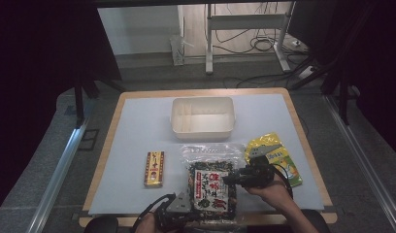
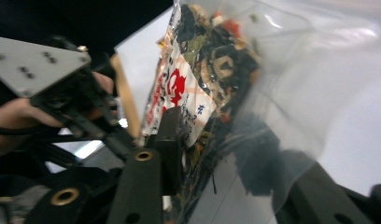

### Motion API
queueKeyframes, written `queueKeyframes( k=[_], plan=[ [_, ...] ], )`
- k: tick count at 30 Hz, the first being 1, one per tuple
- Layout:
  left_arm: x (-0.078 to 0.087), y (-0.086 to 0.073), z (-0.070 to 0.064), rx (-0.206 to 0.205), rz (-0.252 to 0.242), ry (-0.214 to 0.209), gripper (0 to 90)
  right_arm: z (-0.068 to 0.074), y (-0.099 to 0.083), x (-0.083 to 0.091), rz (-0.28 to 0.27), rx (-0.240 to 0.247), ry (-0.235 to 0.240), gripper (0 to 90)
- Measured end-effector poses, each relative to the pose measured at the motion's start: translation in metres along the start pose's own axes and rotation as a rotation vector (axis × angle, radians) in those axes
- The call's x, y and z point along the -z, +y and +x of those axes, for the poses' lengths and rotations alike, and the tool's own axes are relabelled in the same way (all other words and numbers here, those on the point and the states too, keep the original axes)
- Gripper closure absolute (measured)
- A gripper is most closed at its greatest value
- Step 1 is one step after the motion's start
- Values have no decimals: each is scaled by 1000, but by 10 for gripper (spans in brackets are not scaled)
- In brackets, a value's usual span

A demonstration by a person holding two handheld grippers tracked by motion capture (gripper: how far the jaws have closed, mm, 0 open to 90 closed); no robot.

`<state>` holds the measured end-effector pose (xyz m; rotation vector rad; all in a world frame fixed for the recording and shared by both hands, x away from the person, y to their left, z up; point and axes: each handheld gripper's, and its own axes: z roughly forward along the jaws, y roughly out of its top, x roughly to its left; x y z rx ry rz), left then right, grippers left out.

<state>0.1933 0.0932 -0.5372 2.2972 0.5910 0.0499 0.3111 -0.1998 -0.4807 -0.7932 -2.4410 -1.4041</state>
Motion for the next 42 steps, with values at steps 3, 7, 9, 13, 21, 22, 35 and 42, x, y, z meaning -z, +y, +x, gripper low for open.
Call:
queueKeyframes(
  k=[3,7,9,13,21,22,35,42],
  plan=[
    [3,1,-2,-7,-16,31,899,3,3,1,-3,-2,24,685],
    [9,2,-4,-20,-57,55,867,11,9,5,-21,-5,70,727],
    [14,4,-5,-52,-68,90,805,14,14,8,-36,-1,86,741],
    [20,5,-7,-64,-128,153,676,27,32,21,-34,53,38,750],
    [24,3,0,-21,-169,189,386,52,68,47,-98,158,-16,754],
    [24,3,0,-21,-169,189,339,52,68,47,-98,158,-16,754],
    [23,1,12,76,-174,202,85,41,102,61,-240,179,-131,754],
    [25,-1,16,100,-184,232,58,21,113,58,-282,138,-159,754]
  ],
)
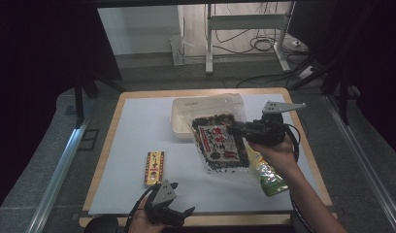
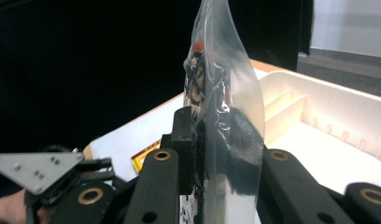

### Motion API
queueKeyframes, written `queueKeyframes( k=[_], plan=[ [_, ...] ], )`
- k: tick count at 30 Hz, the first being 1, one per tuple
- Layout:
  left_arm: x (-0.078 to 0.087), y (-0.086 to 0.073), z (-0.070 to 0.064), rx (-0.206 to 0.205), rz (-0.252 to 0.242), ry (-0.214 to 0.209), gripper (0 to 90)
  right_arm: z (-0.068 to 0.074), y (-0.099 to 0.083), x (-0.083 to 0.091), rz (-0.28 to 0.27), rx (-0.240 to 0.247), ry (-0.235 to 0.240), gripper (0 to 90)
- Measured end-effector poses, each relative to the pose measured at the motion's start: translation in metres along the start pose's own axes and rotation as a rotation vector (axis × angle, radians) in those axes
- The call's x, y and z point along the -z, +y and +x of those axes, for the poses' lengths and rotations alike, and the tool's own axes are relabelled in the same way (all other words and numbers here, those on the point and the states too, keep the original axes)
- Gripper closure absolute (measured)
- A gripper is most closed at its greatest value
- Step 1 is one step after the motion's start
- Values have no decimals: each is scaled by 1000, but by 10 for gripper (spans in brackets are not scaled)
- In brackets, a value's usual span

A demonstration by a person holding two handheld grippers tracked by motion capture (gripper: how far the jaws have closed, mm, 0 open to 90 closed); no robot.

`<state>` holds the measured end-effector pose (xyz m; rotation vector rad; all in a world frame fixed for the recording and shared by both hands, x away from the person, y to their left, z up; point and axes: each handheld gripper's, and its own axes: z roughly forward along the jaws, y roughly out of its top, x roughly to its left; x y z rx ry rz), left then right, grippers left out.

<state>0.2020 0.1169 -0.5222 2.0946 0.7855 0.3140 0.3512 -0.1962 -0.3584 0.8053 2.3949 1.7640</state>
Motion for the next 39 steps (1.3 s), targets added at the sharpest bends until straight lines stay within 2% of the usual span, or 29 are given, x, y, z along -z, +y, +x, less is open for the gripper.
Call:
queueKeyframes(
  k=[8,14,25,32,39],
  plan=[
    [1,0,1,-7,4,24,52,-19,13,-11,-46,-30,-17,754],
    [2,0,2,-4,-4,40,39,-29,21,-19,-70,-40,-49,753],
    [5,-2,6,-44,-6,111,33,-55,35,-42,-113,-54,-122,753],
    [9,-3,12,-21,-38,136,19,-73,45,-55,-149,-65,-151,753],
    [11,-4,16,-13,-40,146,19,-88,52,-67,-188,-101,-141,753]
  ],
)
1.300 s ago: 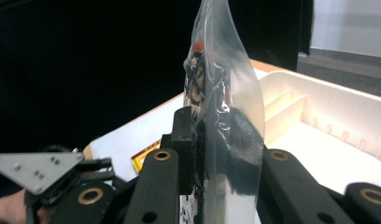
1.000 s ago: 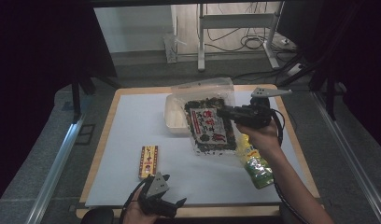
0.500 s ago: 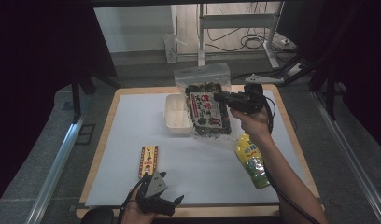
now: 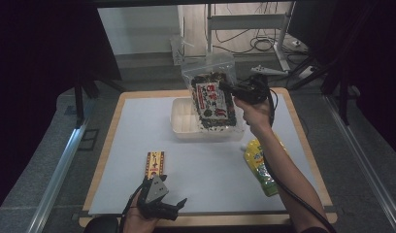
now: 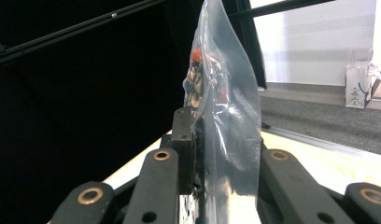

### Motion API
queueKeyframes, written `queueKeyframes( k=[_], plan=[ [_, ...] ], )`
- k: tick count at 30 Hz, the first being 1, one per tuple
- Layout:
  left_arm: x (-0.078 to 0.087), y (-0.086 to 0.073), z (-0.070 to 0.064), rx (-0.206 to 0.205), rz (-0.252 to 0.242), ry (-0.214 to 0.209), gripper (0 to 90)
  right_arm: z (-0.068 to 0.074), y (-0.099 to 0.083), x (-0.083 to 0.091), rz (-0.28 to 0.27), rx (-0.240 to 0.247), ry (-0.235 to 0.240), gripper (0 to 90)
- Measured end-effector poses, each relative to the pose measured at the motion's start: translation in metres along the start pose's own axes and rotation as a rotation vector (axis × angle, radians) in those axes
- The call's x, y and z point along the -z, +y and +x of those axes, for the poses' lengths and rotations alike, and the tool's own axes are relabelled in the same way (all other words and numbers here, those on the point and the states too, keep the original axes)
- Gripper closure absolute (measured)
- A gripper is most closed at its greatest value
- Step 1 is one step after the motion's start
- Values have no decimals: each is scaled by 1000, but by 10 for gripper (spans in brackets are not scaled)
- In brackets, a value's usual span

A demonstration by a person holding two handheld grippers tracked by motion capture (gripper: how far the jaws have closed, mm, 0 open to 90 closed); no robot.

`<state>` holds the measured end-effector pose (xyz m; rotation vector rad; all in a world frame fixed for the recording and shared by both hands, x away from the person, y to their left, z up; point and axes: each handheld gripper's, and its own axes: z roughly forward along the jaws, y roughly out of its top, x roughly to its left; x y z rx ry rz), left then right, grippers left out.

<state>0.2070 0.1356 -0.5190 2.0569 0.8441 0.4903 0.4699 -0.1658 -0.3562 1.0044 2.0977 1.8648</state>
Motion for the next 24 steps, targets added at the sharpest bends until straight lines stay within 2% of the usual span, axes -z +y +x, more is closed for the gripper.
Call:
queueKeyframes(
  k=[7,8,12,24],
  plan=[
    [-1,0,0,-6,9,0,20,2,8,-4,-14,4,20,754],
    [-1,0,-1,-6,11,-2,20,3,13,-3,-38,9,26,754],
    [-2,0,-1,-11,16,-4,20,2,19,-4,-44,39,-8,754],
    [-3,0,-2,-15,26,-9,21,-26,11,-31,-97,-5,-60,754]
  ],
)
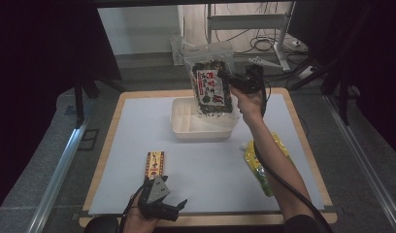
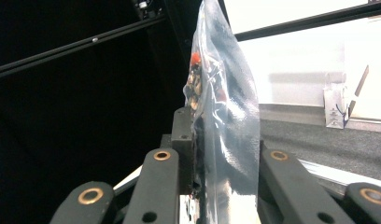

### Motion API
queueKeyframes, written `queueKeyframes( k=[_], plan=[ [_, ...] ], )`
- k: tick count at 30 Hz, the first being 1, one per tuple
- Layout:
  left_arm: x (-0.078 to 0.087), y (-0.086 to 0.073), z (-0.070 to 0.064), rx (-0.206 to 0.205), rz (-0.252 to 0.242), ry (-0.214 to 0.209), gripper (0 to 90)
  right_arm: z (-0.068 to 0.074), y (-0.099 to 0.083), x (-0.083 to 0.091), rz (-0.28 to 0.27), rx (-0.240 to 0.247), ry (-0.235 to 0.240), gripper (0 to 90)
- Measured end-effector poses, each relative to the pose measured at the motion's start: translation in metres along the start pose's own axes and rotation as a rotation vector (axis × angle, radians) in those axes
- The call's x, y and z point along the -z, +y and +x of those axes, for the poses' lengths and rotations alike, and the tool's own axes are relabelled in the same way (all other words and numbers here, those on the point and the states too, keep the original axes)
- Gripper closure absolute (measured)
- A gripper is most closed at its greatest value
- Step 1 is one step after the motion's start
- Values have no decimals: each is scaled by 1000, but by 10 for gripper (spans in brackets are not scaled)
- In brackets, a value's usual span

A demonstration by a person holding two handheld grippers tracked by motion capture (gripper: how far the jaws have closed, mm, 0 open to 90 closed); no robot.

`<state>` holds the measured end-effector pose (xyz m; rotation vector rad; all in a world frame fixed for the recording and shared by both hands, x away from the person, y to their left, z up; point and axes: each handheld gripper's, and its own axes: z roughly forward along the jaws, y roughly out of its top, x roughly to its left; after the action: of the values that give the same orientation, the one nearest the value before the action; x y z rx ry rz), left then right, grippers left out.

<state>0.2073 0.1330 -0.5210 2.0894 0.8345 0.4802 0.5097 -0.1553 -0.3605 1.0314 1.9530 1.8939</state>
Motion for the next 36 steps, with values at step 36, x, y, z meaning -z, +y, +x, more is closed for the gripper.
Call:
queueKeyframes(
  k=[36],
  plan=[
    [-3,0,-4,-25,25,-20,23,-44,-64,-14,31,89,27,745]
  ],
)
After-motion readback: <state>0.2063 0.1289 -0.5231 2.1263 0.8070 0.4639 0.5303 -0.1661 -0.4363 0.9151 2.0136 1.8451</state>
